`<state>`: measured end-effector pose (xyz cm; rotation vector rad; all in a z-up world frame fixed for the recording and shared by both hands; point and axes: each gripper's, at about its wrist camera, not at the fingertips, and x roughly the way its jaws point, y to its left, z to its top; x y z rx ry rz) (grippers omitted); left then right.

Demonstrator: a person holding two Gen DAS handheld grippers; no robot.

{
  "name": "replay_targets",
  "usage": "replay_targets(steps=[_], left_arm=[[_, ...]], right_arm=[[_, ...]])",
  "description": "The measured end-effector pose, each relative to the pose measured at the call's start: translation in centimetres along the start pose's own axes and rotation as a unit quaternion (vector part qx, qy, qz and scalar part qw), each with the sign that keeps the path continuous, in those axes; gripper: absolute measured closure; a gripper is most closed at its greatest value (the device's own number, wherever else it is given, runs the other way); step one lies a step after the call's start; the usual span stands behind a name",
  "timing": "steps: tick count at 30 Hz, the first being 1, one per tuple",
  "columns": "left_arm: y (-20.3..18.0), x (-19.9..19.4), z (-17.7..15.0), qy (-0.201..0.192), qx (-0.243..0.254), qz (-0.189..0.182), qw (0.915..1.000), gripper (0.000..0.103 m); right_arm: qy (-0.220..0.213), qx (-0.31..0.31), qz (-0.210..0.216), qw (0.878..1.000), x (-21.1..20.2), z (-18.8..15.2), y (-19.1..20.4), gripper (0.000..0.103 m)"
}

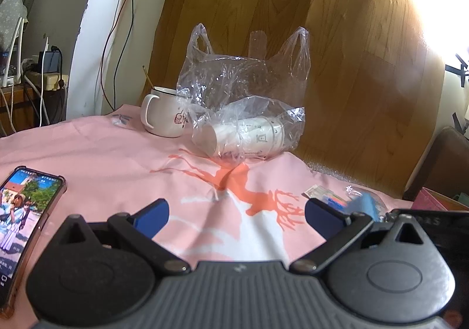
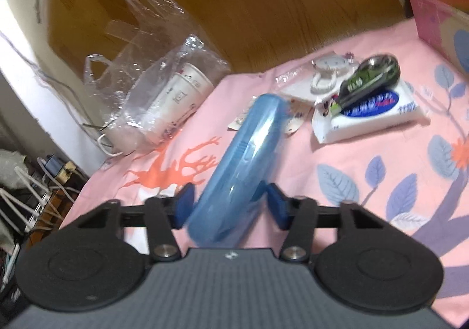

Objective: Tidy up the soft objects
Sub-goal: 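Close the right tool on the blue glasses case and lift it, then hold the blue case up with the right tool while the left tool closes on it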

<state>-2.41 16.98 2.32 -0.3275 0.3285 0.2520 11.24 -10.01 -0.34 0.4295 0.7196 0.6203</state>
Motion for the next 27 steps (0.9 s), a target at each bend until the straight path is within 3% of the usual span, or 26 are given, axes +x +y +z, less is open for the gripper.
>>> replay_targets(steps=[2,8,13,16,23,25,27], left_arm=[[0.0,0.0,0.0,0.001,0.001,0.001,1.0,0.001],[-0.2,0.1,0.0,0.002,0.008,0.006,0.9999,0.001],[-0.4,0.0,-0.1,0.002,0.013,0.009,0.9999,0.001],[-0.5,0.1,0.0,0.003,0.016,0.01,0.9998,0.001],[-0.6,0.1,-0.1,0.002,0.023,0.012,0.9997,0.001],[-0.6,0.0,-0.1,0.001,0.025,0.011,0.9996,0.001],[-0.7,0.0,-0.1,0.0,0.028,0.01,0.9996,0.001]], right_arm=[[-0.006,-0.016,0.007,1.0,-0.8,0.0,0.0,0.064],[-0.006,-0.091,0.005,0.996,-3.3,-0.8,0.3,0.065],[-0.021,-0.2,-0.013,0.979,-5.8,-2.6,1.2,0.065],[-0.036,-0.281,-0.023,0.959,-7.2,-4.3,2.1,0.065],[-0.069,-0.467,-0.047,0.88,-9.2,-9.3,3.8,0.06],[-0.07,-0.48,-0.044,0.873,-9.4,-9.8,3.9,0.051],[-0.063,-0.468,-0.032,0.881,-9.6,-9.6,3.6,0.045]])
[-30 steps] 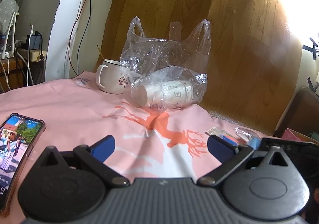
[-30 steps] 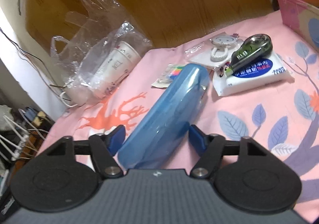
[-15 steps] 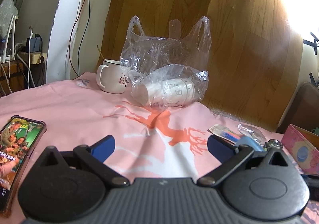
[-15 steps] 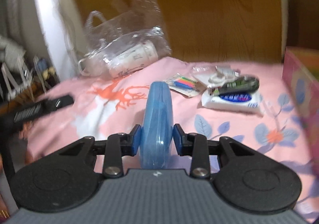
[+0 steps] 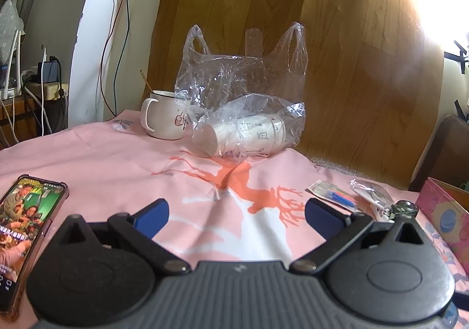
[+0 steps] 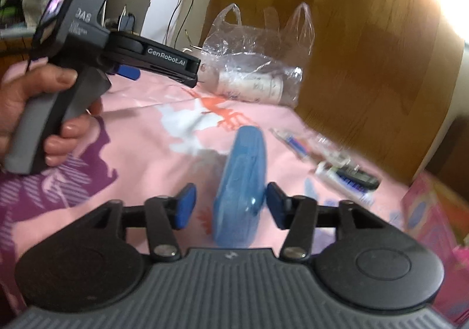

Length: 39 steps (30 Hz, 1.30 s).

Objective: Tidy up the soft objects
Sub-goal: 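Hold the blue case up with the right tool while the left tool closes on it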

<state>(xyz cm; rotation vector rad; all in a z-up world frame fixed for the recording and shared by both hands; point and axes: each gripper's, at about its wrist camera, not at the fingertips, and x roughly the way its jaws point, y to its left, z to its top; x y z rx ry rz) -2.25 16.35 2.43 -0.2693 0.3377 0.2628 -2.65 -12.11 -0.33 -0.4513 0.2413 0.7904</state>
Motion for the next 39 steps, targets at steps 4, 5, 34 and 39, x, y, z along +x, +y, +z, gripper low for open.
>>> replay_targets(steps=[4,5,34,39], left_arm=[[-0.2,0.0,0.0,0.0,0.007,0.001,1.0,0.001],[-0.2,0.0,0.0,0.0,0.008,0.002,1.0,0.001],[-1.2,-0.9,0.2,0.025,0.033,-0.04,0.9983,0.001],[-1.9,-2.6,0.7,0.076,0.01,-0.14,0.9872,0.001]], right_arm=[[0.002,0.058,0.035,0.998,-0.6,-0.3,-1.0,0.045],[-0.003,0.072,0.047,0.996,-0.9,-0.3,-1.3,0.045],[-0.004,0.194,0.089,0.977,-1.7,-1.0,-0.5,0.03],[0.01,0.189,0.084,0.978,-1.0,-0.5,-0.3,0.024]])
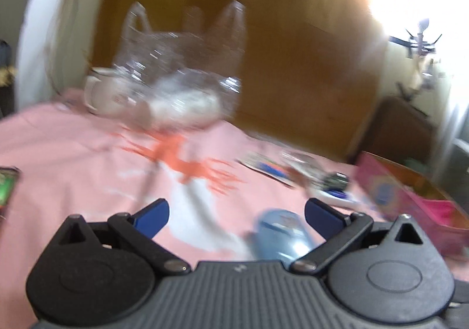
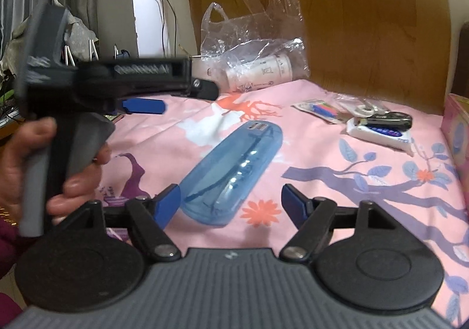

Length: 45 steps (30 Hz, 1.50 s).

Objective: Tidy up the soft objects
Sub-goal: 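Hold the blue case up with the right tool while the left tool closes on it, then carry the blue case into the pink tin with the left tool and open it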

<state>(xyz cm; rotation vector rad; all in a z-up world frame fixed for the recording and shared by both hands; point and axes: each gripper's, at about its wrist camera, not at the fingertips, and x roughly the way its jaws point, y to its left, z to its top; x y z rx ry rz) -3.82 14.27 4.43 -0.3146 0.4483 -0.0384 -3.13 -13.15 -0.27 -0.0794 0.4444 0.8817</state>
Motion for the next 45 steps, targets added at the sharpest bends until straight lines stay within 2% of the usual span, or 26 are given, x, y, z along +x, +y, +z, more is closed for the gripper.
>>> replay_targets(steps=[3,7,9,10,11,12,13,17,20,23,27,29,34,36,38,40,42,43,45], left_arm=[[-0.6,-0.2,0.3,0.03,-0.011,-0.034,0.9989,0.002],[-1.3,0.7,-0.2,0.074,-0.012,-0.048,0.996,0.007],[-1.7,1.8,-0.8,0.1,-0.013,-0.057,0.9933,0.016],[-1.9,2.6,-1.3,0.119,-0.014,-0.062,0.9908,0.029],[-2.0,3.4,-1.8,0.14,-0.016,-0.068,0.9876,0.04],[-2.2,3.9,-2.3,0.149,-0.023,-0.076,0.9856,0.041],[-2.6,3.7,-2.5,0.14,-0.016,-0.068,0.9877,0.042],[-4.4,3.4,-2.0,0.133,0.006,-0.078,0.988,0.042],[-6.6,3.6,-0.8,0.119,0.02,-0.103,0.9873,0.042],[-10.3,4.4,0.7,0.109,0.05,-0.129,0.9845,0.042],[-16.9,6.2,2.4,0.095,0.097,-0.175,0.9751,0.042],[-20.6,7.5,2.8,0.091,0.121,-0.201,0.9679,0.042],[-28.6,12.1,2.6,0.115,0.155,-0.241,0.9513,0.042],[-31.3,14.0,2.1,0.117,0.172,-0.242,0.9478,0.042],[-33.6,15.9,1.7,0.102,0.198,-0.229,0.9477,0.033],[-35.3,17.7,1.3,0.087,0.219,-0.199,0.9512,0.025],[-35.9,19.1,1.0,0.094,0.222,-0.175,0.9546,0.025],[-35.8,19.3,1.0,0.1,0.214,-0.174,0.956,0.025],[-35.5,19.3,0.8,0.102,0.204,-0.181,0.9565,0.024]], right_arm=[[0.01,0.003,0.009,1.0,0.8,0.3,0.2,0.021],[0.033,-0.013,-0.001,0.999,2.2,0.7,0.8,0.021],[0.054,-0.011,-0.005,0.998,3.1,0.8,0.7,0.024],[0.065,-0.005,-0.003,0.998,3.6,0.8,0.5,0.027],[0.061,-0.006,-0.001,0.998,3.6,0.8,0.4,0.038],[0.061,-0.01,0.002,0.998,3.6,0.7,0.4,0.039],[0.058,-0.018,0.007,0.998,3.5,0.7,0.6,0.039],[0.047,-0.021,0.001,0.999,2.7,0.2,0.5,0.039],[0.015,-0.007,-0.011,1.0,1.3,0.2,-0.4,0.039],[-0.027,-0.013,-0.046,0.998,-0.6,0.3,-1.3,0.039],[-0.077,-0.01,-0.105,0.991,-3.5,1.0,-4.2,0.039],[-0.099,-0.001,-0.135,0.986,-4.9,1.4,-6.3,0.039],[-0.126,0.028,-0.206,0.97,-8.2,1.6,-12.7,0.039],[-0.125,0.045,-0.227,0.965,-9.0,1.3,-15.5,0.039],[-0.119,0.061,-0.245,0.96,-9.2,1.1,-18.2,0.039],[-0.112,0.076,-0.266,0.954,-8.5,1.2,-20.7,0.039],[-0.109,0.084,-0.297,0.945,-7.3,1.2,-22.7,0.039],[-0.111,0.088,-0.315,0.938,-6.8,1.0,-23.6,0.039],[-0.113,0.109,-0.322,0.934,-6.5,0.3,-24.8,0.039]])
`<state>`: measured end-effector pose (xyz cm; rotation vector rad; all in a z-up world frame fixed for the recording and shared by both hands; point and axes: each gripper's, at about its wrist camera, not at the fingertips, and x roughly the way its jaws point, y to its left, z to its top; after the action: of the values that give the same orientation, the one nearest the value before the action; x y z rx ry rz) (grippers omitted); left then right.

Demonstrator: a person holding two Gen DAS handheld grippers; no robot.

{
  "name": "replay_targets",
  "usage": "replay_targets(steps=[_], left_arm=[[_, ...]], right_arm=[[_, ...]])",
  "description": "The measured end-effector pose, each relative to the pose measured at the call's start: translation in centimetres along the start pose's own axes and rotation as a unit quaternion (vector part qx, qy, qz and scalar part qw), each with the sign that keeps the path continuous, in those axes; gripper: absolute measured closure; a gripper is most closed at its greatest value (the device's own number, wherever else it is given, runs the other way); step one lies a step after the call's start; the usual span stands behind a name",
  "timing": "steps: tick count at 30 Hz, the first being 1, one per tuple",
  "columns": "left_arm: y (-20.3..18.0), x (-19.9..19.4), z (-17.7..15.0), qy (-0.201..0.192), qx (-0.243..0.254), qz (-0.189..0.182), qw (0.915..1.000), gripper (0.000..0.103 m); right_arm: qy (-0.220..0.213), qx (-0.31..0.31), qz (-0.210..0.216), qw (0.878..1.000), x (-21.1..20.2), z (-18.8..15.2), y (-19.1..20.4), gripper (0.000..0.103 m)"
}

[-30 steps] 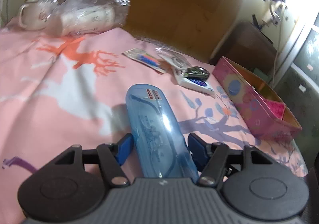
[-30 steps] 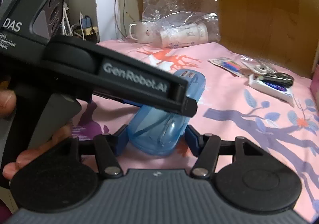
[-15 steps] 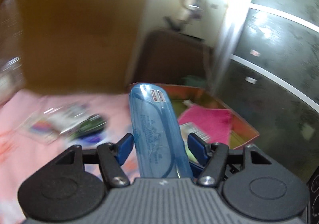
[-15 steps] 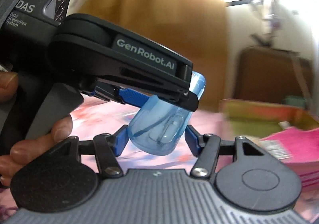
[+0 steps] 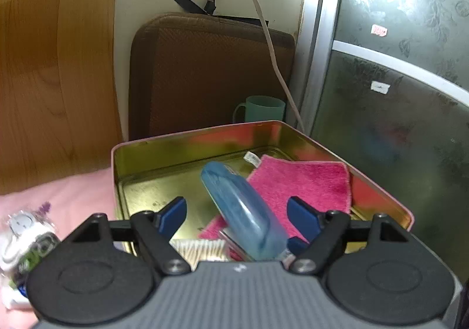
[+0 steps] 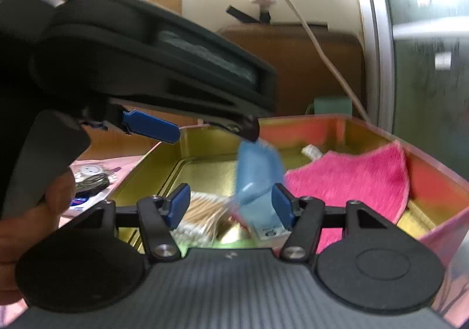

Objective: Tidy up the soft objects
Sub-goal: 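Carry the blue case into the pink tin with the left tool and open it, then move the right tool over the green correction-tape roller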

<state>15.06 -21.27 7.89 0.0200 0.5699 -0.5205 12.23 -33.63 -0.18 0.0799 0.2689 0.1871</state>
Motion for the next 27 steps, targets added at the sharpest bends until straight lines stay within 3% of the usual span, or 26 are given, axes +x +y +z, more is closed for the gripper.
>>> replay_targets(steps=[3,13,18,21,23,27], left_arm=[[0.2,-0.4,-0.3,-0.009,0.002,0.018,0.9998,0.02],[3.0,-6.1,-2.3,-0.024,-0.037,0.041,0.9982,0.016],[8.6,-10.6,-6.6,-0.022,-0.06,0.103,0.9926,0.014],[13.5,-12.1,-9.6,0.002,-0.091,0.163,0.9825,0.014],[16.7,-12.8,-11.2,0.019,-0.107,0.217,0.9701,0.014],[21.4,-14.7,-13.4,0.007,-0.133,0.284,0.9496,0.014]], right_arm=[[-0.004,0.028,0.019,0.999,-0.7,-0.2,-1.2,0.039],[-0.034,0.04,0.0,0.999,-0.9,-0.3,-1.4,0.039],[-0.066,0.066,-0.012,0.996,-2.0,-0.6,-1.7,0.04],[-0.088,0.083,0.02,0.992,-3.5,-0.4,-0.9,0.04],[-0.095,0.077,0.055,0.991,-4.6,-0.4,0.5,0.04],[-0.08,0.015,0.133,0.988,-6.2,-0.3,6.1,0.04]])
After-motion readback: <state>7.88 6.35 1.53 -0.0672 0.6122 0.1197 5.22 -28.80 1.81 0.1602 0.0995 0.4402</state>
